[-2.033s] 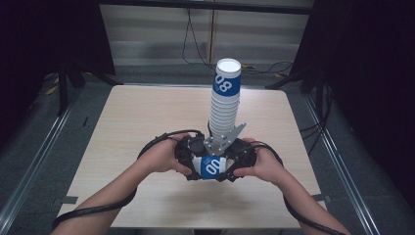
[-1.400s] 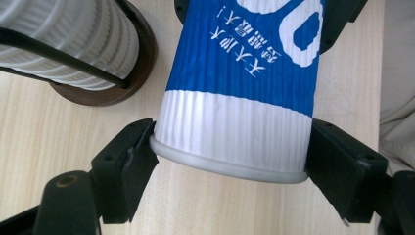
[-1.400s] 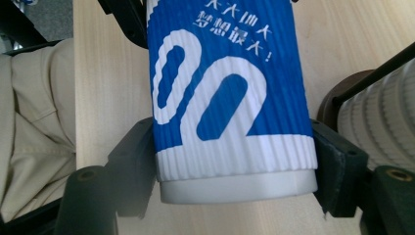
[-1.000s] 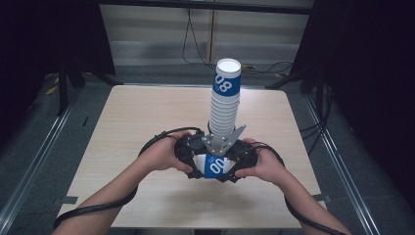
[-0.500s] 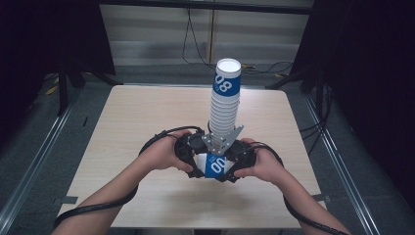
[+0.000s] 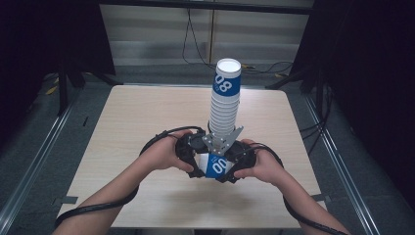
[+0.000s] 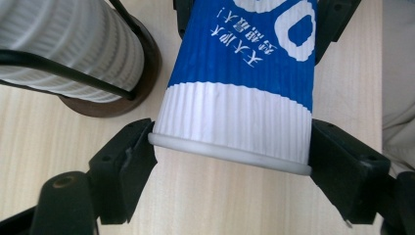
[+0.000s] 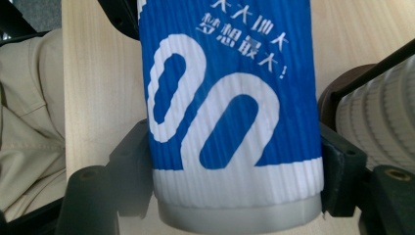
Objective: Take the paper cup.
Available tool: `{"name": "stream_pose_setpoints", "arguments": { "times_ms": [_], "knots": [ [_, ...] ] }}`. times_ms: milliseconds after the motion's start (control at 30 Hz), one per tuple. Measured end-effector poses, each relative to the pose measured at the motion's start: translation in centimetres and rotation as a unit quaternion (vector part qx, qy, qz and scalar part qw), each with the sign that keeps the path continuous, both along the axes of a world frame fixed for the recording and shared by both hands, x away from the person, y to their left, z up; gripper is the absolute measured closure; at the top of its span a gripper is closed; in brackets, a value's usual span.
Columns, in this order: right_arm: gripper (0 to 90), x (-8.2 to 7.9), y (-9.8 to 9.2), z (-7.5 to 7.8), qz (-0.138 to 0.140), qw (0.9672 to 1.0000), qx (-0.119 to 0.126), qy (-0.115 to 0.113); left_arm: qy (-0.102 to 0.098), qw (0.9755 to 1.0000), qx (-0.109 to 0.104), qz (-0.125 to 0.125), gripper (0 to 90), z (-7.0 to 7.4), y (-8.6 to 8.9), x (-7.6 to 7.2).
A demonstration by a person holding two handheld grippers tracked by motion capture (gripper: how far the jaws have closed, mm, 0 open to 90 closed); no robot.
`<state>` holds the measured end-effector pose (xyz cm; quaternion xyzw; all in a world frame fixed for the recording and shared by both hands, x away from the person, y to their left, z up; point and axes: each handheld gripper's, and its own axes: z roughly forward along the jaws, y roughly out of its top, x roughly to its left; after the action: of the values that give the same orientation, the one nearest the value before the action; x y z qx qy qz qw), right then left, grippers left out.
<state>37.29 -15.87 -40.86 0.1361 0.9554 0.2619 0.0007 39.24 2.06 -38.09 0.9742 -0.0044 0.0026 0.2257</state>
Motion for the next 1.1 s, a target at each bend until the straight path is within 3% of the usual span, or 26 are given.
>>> {"name": "stream_pose_setpoints", "arguments": {
  "times_ms": [333,700,900,967,1100],
  "knots": [
    [29.1,-0.2,-0.6,0.1,-0.003,0.9998,0.017,-0.012,0.016,0.9988,-0.045,0.014,17.6,-0.3,1.0,0.3],
    [28.9,-0.2,-0.9,0.0,-0.003,0.9995,0.023,-0.02,0.032,0.9976,-0.052,0.031,16.2,-0.6,2.5,0.8],
    [28.8,-0.2,-1.3,0.1,-0.012,0.9991,0.035,-0.02,0.035,0.9952,-0.078,0.046,16.0,-0.9,3.0,0.8],
    [28.8,-0.2,-1.3,0.1,-0.012,0.999,0.036,-0.022,0.036,0.9956,-0.074,0.043,16.0,-1.0,3.0,0.9],
    [28.8,-0.2,-1.5,0.2,-0.016,0.9985,0.047,-0.022,0.034,0.9945,-0.088,0.044,16.1,-1.4,3.1,0.9]
  ]
}}
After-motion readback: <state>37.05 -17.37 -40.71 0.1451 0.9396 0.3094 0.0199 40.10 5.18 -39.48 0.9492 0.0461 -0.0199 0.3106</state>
